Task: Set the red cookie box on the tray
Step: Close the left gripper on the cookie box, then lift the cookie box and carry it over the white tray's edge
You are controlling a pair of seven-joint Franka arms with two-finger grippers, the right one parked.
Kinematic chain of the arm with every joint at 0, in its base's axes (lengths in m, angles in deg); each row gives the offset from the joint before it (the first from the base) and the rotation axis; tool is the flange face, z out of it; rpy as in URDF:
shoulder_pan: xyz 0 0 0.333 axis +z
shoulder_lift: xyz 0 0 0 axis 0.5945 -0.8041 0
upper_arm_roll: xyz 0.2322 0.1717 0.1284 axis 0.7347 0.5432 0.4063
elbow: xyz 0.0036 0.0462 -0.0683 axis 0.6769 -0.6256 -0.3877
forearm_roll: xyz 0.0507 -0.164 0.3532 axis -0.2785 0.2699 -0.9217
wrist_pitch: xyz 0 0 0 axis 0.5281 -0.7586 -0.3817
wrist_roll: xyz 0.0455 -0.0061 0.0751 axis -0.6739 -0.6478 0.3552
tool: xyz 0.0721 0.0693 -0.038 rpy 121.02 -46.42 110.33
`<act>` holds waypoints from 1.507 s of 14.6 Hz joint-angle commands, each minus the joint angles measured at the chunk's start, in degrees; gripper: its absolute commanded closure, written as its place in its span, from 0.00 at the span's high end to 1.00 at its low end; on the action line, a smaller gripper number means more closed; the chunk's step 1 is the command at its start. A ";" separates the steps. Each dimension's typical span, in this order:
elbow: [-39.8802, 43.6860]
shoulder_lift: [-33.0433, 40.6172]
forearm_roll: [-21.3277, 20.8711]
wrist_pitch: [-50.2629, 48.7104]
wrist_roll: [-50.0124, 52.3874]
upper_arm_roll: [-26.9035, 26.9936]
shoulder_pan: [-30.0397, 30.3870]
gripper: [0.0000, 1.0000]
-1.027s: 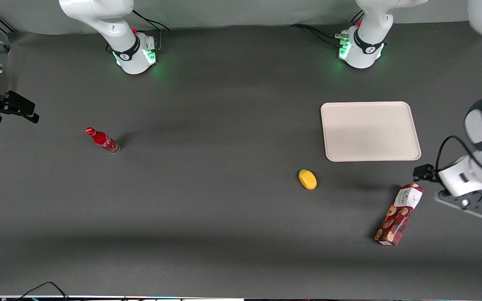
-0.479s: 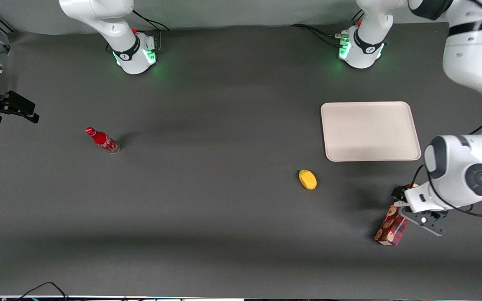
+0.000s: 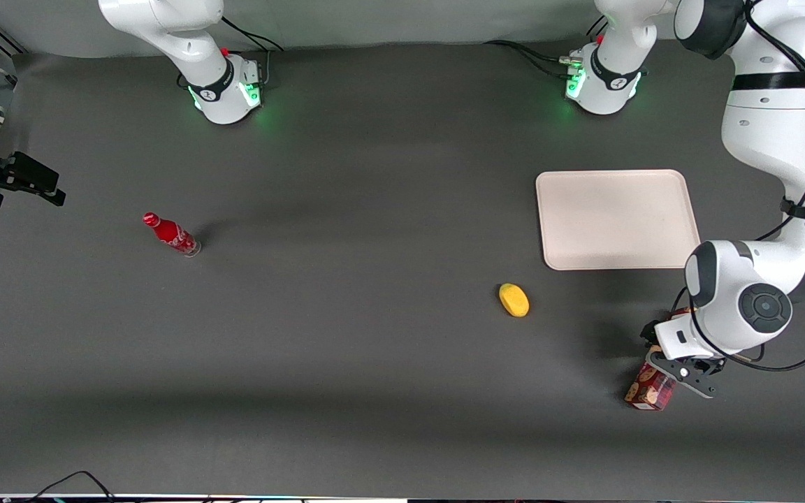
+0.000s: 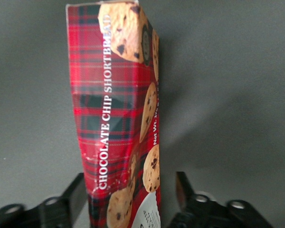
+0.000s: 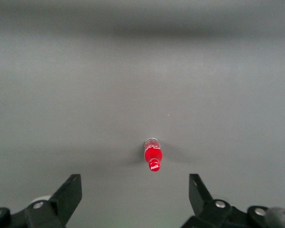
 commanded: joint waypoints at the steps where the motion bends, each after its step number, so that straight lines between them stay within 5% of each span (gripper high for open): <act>1: 0.75 1.29 -1.36 -1.57 1.64 0.34 -0.42 0.00; 4: 0.83 2.96 -0.92 -3.06 1.90 0.34 -0.07 0.00; 13: -2.14 18.95 1.01 -33.81 8.84 0.51 6.96 0.00; 22: -43.26 40.49 0.93 -10.20 21.04 4.73 8.10 0.00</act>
